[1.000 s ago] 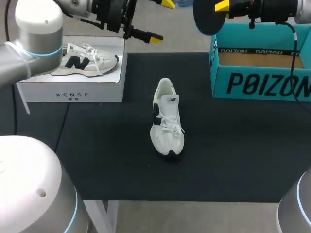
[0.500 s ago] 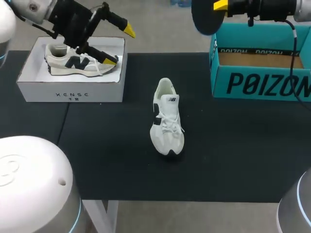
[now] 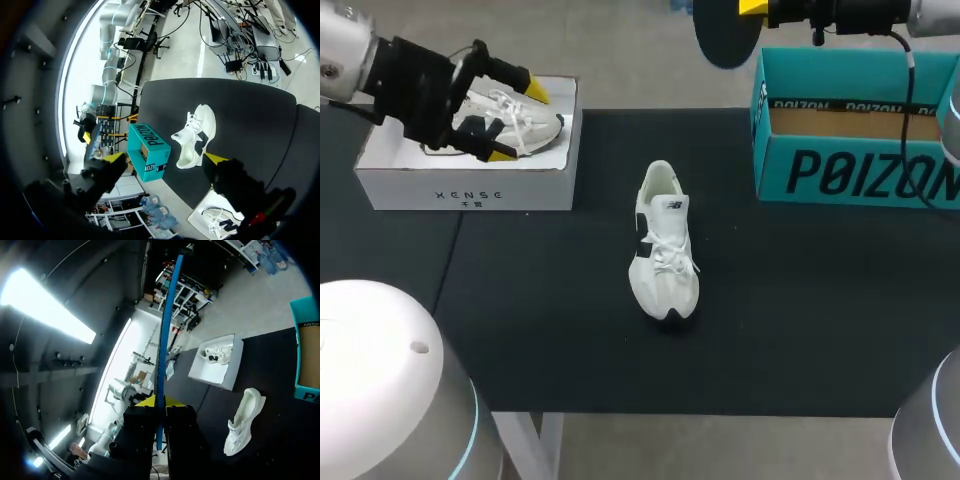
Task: Take the shoe out of the shoebox, open the shoe tongue, remove and reinsert the insole, then place the shoe into the shoebox
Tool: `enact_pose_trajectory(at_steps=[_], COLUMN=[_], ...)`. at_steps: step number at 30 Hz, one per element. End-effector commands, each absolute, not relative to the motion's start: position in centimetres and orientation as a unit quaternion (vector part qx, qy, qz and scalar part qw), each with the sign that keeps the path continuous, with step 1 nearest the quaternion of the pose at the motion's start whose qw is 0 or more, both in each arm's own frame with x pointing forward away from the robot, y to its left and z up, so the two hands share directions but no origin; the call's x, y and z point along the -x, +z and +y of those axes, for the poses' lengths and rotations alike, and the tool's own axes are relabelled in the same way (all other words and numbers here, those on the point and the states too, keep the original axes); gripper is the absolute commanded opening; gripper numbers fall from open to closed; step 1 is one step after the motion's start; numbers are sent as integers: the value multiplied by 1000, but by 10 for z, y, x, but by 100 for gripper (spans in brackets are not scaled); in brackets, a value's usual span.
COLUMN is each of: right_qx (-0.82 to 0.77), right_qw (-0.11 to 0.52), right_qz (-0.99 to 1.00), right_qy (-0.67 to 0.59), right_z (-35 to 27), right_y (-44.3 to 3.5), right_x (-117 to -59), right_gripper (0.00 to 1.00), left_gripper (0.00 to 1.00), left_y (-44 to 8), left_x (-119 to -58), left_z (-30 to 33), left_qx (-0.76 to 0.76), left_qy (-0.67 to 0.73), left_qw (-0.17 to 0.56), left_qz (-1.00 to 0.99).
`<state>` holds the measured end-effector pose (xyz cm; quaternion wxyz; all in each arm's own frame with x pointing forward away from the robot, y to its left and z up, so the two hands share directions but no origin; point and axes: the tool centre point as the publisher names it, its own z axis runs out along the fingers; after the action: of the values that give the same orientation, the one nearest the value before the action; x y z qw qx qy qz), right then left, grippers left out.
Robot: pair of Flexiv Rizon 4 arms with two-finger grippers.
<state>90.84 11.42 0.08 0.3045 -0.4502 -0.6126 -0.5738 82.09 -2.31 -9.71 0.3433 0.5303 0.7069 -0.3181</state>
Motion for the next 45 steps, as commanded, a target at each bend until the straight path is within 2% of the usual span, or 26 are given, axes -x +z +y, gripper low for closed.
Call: enact_pose_trajectory(at_steps=[1,6,12,16,36,45], right_qx=[392,394,392,398,398,444], right_qw=[265,248,251,229,229,182], right_qz=[-633,-639,-642,-656,-656,-684], right_qy=[-613,-613,-610,-599,-599,-549], right_z=[126,134,123,120,120,131], right_y=[-3,-20,-21,-22,-22,-94], right_x=[-913,-929,-932,-931,-931,-938], right_gripper=[0,0,0,0,0,0], left_gripper=[100,100,100,100,100,100], left_y=[-98,-98,-98,-98,-98,-98], left_x=[-817,-817,-817,-817,-817,-817], left_z=[-24,-24,-24,-24,-24,-24], left_qx=[-522,-522,-522,-522,-522,-522], left_qy=[-301,-301,-301,-301,-301,-301], left_qw=[356,356,356,356,356,356], left_qz=[714,714,714,714,714,714])
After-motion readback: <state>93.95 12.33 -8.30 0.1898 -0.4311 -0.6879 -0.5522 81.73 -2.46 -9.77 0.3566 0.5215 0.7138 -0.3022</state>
